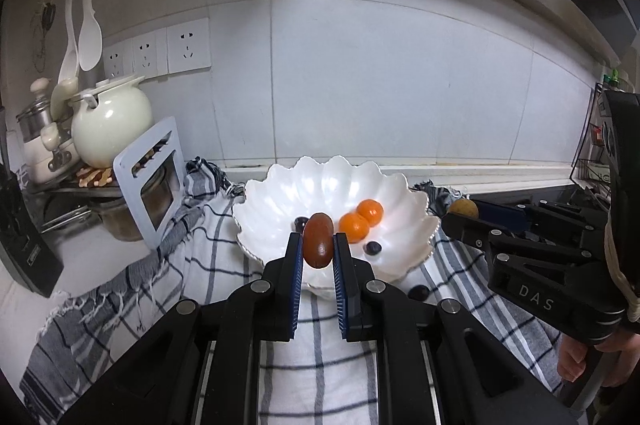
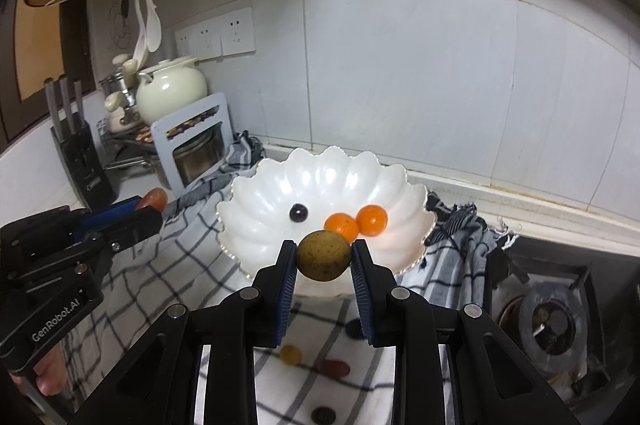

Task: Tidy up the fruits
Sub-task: 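Carry the date with the left tool while the right tool carries the yellow-green fruit over the bowl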

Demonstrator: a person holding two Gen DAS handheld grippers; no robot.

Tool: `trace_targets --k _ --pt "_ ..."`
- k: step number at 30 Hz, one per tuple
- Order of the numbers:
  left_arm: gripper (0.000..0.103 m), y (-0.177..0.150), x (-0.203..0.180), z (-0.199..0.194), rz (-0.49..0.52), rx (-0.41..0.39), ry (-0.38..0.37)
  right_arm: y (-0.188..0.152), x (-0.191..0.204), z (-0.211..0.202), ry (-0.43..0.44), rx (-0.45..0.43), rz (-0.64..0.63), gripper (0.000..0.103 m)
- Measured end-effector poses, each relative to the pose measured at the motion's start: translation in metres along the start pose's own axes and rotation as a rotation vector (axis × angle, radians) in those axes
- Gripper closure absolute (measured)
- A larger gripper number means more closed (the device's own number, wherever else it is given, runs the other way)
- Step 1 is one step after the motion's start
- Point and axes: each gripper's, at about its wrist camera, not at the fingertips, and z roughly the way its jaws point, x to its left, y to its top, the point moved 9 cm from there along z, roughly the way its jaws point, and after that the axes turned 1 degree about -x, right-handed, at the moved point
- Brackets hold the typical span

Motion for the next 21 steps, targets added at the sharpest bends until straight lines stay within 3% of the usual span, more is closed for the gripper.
trace_targets --k 9,21 --pt "0.087 0.015 0.011 0.028 -0.002 0.024 -0.009 0.015 -0.011 0.032 -0.028 0.043 0.010 0.074" --pt "0.087 0.022 0.025 0.091 -0.048 0.146 -0.035 0.028 -0.033 0.081 -0.074 0.125 -0.003 0.074"
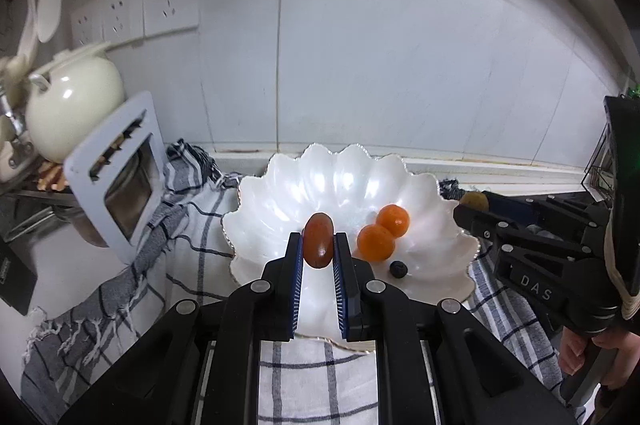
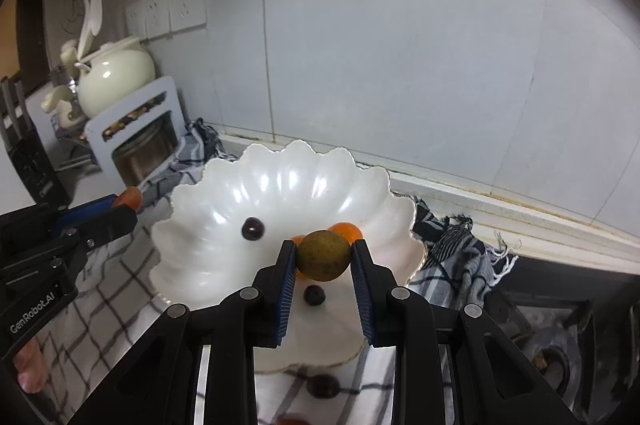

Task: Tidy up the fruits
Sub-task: 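Carry the date with the left tool while the right tool carries the yellow-green fruit over the bowl, then open the left tool over the bowl while the right tool releases the yellow-green fruit into it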

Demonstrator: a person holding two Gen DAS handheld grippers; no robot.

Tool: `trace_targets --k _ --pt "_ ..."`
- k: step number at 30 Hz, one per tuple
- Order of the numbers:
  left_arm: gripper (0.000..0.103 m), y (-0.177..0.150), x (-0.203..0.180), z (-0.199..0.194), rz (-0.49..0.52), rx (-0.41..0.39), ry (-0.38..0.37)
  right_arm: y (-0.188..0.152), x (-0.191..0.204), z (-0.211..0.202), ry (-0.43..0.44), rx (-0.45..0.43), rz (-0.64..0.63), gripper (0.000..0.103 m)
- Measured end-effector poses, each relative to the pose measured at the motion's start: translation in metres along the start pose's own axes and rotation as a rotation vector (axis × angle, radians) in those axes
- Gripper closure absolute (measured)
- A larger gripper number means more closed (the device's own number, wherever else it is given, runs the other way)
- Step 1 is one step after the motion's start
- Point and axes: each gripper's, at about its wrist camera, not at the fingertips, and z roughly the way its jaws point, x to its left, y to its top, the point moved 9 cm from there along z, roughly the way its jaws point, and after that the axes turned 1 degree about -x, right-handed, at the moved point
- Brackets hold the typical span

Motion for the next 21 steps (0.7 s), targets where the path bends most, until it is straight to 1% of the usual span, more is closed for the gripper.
trace_targets --k 4,9,15,18,19,20,21 --pt "0.087 0.000 0.004 0.026 -0.008 0.061 -0.013 0.004 -0.003 0.017 -0.004 0.033 -0.011 0.074" --pt "0.087 0.000 0.011 0.052 -0.014 0.117 -0.001 0.007 -0.006 0.039 -0.009 0.074 -0.015 0.074" --pt "0.087 0.002 0.012 0.071 0.000 0.150 0.012 0.003 -0.012 0.059 -0.008 0.121 0.008 0.074" --pt "0.086 0.002 0.013 0.076 0.010 0.150 0.025 0.002 -0.016 0.064 -0.020 0.132 0.015 0.073" --pt "0.086 0.002 0.013 0.076 0.013 0.152 0.026 0.002 -0.016 0.065 -0.021 0.134 0.015 0.073" --pt "0.083 0.002 0.012 0.078 0.017 0.157 0.022 0.001 -0.017 0.066 -0.020 0.137 0.018 0.072" --pt "0.076 0.002 0.012 0.078 0.016 0.159 0.020 0.001 -0.018 0.067 -0.018 0.140 0.021 0.069"
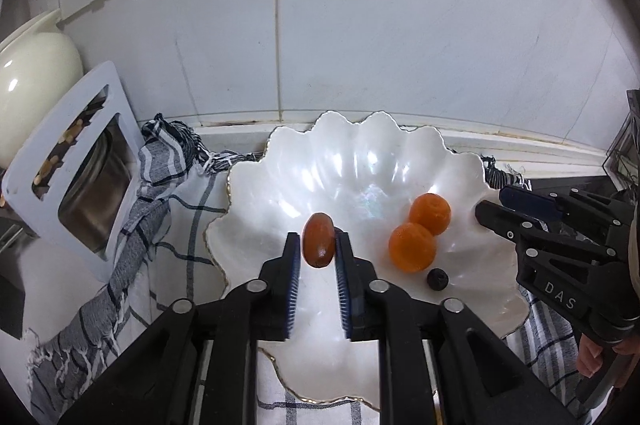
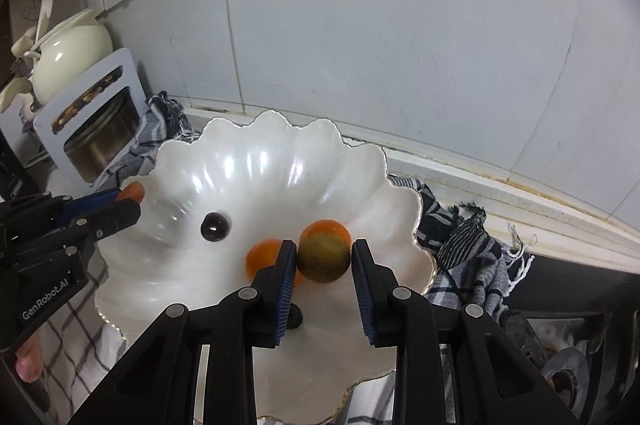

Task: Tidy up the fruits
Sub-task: 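Open the left tool over the bowl while the right tool releases the yellow-green fruit into it, then withdraw both open tools from the bowl back over the cloth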

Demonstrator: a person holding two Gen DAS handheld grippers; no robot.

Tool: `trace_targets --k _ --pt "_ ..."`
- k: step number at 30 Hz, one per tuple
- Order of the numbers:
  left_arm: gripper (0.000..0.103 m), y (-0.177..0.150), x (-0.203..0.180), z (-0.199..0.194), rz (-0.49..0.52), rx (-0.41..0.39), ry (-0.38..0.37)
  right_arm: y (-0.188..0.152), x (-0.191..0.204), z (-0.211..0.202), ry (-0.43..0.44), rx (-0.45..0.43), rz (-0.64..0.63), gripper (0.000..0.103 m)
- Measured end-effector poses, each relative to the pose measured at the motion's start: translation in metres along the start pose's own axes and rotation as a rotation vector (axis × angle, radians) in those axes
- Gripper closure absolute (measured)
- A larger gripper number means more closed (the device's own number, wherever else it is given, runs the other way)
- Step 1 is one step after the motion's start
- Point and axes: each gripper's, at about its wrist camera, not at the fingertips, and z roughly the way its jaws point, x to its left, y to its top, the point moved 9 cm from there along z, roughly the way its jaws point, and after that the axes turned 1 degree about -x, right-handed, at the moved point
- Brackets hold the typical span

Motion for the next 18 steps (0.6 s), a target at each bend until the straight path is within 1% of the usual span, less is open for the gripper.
trace_targets --k 1,2,5,7,11,14,18 --pt "0.073 0.000 0.000 0.000 -0.002 0.004 0.002 0.000 -0.001 0.001 -0.002 0.003 0.002 0.062" --pt "0.070 0.000 0.000 0.001 -0.002 0.004 0.004 0.000 -0.002 0.001 -0.006 0.003 0.006 0.058" --pt "0.069 0.001 -0.001 0.000 0.001 0.004 0.008 -0.001 -0.006 0.002 -0.009 0.006 0.015 0.058" --pt "0.065 0.001 -0.002 -0.002 0.001 0.003 0.007 -0.002 -0.007 0.000 -0.010 0.007 0.019 0.058" --pt "0.051 0.003 -0.004 -0.011 0.013 -0.017 0.022 -0.004 -0.007 -0.009 -0.009 -0.012 0.017 0.058" --pt "0.045 0.004 -0.005 -0.020 0.027 -0.032 0.036 -0.005 -0.006 -0.020 -0.006 -0.033 0.019 0.058" --pt "0.038 0.007 -0.009 -0.042 0.043 -0.078 0.048 -0.004 -0.004 -0.042 -0.001 -0.075 0.021 0.058"
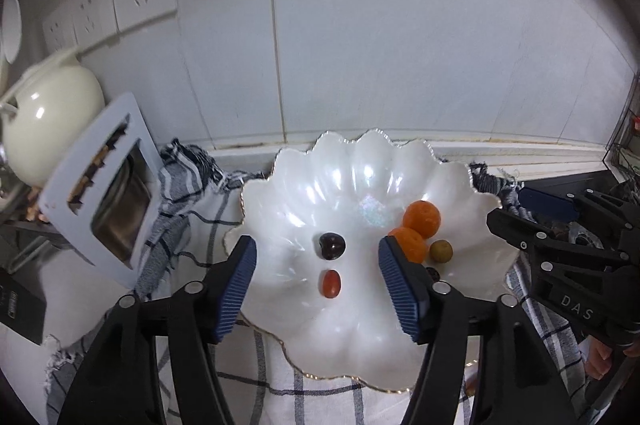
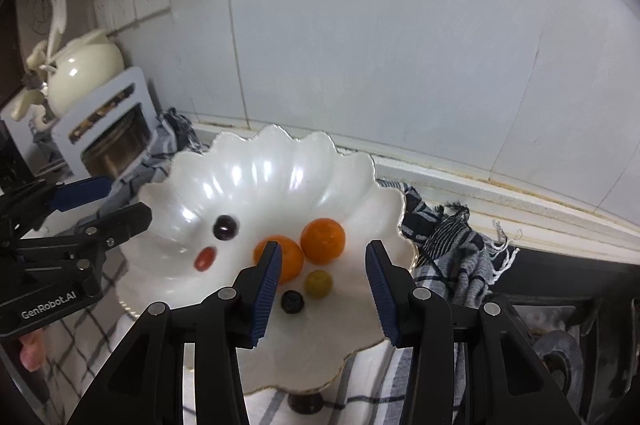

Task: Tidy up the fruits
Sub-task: 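Withdraw both open tools from the bowl back over the cloth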

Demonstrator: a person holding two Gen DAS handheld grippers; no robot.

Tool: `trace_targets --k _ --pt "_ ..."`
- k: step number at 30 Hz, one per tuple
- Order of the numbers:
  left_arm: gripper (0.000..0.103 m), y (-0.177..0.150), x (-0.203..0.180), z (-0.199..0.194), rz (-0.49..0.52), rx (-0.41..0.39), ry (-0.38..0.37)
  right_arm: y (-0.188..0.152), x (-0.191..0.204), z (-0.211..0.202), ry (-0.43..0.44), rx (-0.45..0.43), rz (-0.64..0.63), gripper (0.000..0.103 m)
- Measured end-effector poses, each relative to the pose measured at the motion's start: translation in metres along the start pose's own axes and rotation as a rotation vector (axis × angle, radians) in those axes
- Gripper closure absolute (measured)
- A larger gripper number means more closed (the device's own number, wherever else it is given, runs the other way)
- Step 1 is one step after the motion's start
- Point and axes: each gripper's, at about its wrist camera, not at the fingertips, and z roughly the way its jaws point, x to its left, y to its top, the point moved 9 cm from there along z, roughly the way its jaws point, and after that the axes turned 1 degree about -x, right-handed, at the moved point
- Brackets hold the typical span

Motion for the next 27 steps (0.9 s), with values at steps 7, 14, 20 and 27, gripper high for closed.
trace_targets --k 7,14,20,27 --pt "0.029 0.002 -0.001 -0.038 0.014 -0.060 0.002 0.001 0.005 -0.036 0.002 -0.059 -0.008 0.058" --pt "0.024 0.000 -0.004 -0.073 0.038 -0.110 0.029 -0.005 0.008 -0.068 -0.024 -0.095 -0.025 0.058" --pt "0.021 -0.007 -0.015 -0.100 0.051 -0.154 -0.002 -0.015 0.012 -0.094 -0.026 -0.114 -0.027 0.058" --pt "0.018 -0.020 -0.025 -0.132 0.084 -0.202 -0.010 -0.031 0.016 -0.127 -0.050 -0.142 -0.023 0.058"
